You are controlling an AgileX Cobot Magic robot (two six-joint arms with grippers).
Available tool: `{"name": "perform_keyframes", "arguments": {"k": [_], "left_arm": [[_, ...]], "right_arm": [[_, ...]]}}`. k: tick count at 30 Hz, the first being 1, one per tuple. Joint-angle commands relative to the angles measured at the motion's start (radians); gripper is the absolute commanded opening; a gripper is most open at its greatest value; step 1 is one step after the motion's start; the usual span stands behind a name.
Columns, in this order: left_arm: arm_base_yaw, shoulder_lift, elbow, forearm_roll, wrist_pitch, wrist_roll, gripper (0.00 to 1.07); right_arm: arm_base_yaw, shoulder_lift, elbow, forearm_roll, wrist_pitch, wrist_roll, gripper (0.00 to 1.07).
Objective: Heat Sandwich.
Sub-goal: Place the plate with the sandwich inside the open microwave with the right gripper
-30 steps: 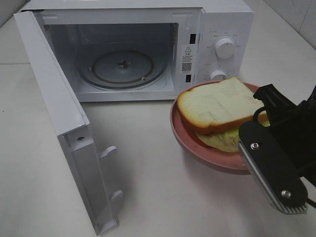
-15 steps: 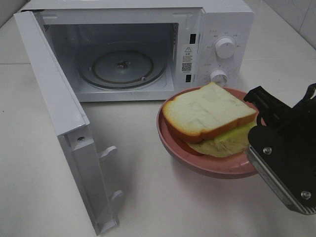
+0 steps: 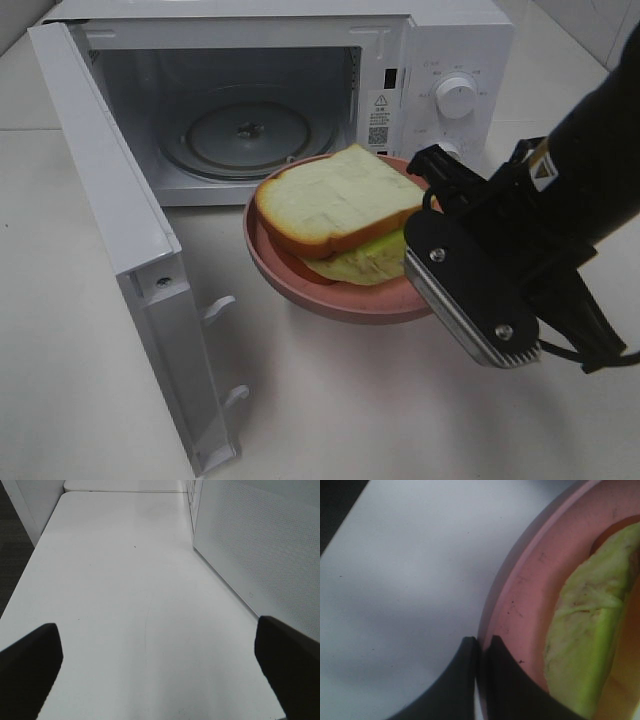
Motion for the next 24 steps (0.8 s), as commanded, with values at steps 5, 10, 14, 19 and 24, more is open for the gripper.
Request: {"name": "perform_keyframes", "arguments": {"k": [5,10,14,19,24], "left_arm": [[0.003,-0.031,0.002,-0.002,-0.001,-0.001,1.04],[0.003,-0.031,0.002,-0.002,-0.001,-0.001,1.04],[0.003,-0.031,0.002,-0.002,-0.001,-0.001,1.04],[0.003,-0.031,0.002,-0.002,-0.001,-0.001,1.04],[0.003,-0.031,0.002,-0.002,-0.001,-0.001,1.04]], "right_arm": [[0.004,0.116,-0.120,0.056,-0.052,-0.054,0.00],[0.004,0.198,-0.202,0.056,-0.051,-0.054,0.00],[0.004,0.256,-0.272,0.056,-0.051,-0.054,0.00],[0.004,0.318,-0.340,0.055,-0.046,-0.054,0.00],[0.004,0.376,-0.401,0.055,-0.033,-0.053,0.00]]}}
